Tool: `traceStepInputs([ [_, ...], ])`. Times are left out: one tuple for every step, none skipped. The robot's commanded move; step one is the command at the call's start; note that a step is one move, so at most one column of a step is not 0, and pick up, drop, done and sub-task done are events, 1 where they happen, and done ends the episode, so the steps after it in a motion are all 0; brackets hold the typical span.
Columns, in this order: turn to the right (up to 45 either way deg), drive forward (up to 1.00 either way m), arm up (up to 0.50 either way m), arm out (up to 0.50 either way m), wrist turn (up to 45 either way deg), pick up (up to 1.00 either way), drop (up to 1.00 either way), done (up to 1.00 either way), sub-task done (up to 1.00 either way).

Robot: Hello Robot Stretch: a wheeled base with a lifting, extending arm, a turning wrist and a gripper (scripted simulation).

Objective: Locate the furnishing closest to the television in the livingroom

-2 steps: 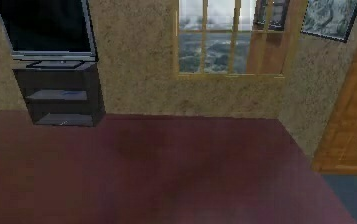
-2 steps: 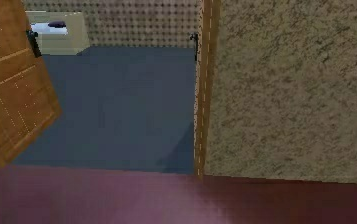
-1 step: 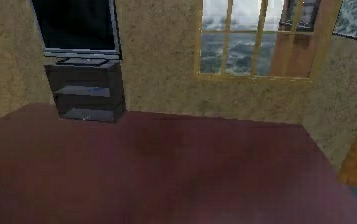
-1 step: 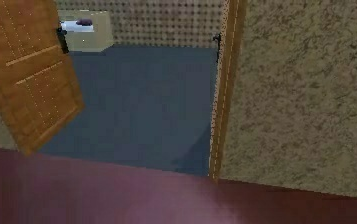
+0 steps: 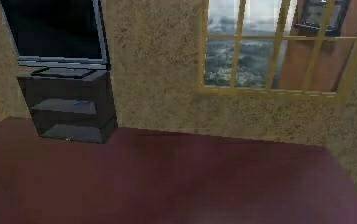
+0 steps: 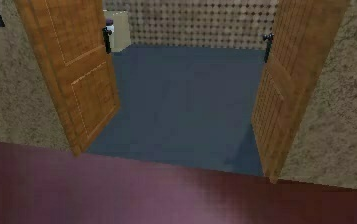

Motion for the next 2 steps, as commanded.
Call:
traceStepInputs([
  [-9.0, 0.0, 0.0, 0.0, 0.0, 0.0, 0.0, 0.0, 0.0],
  [0.0, 1.0, 0.0, 0.0, 0.0, 0.0, 0.0, 0.0, 0.0],
])
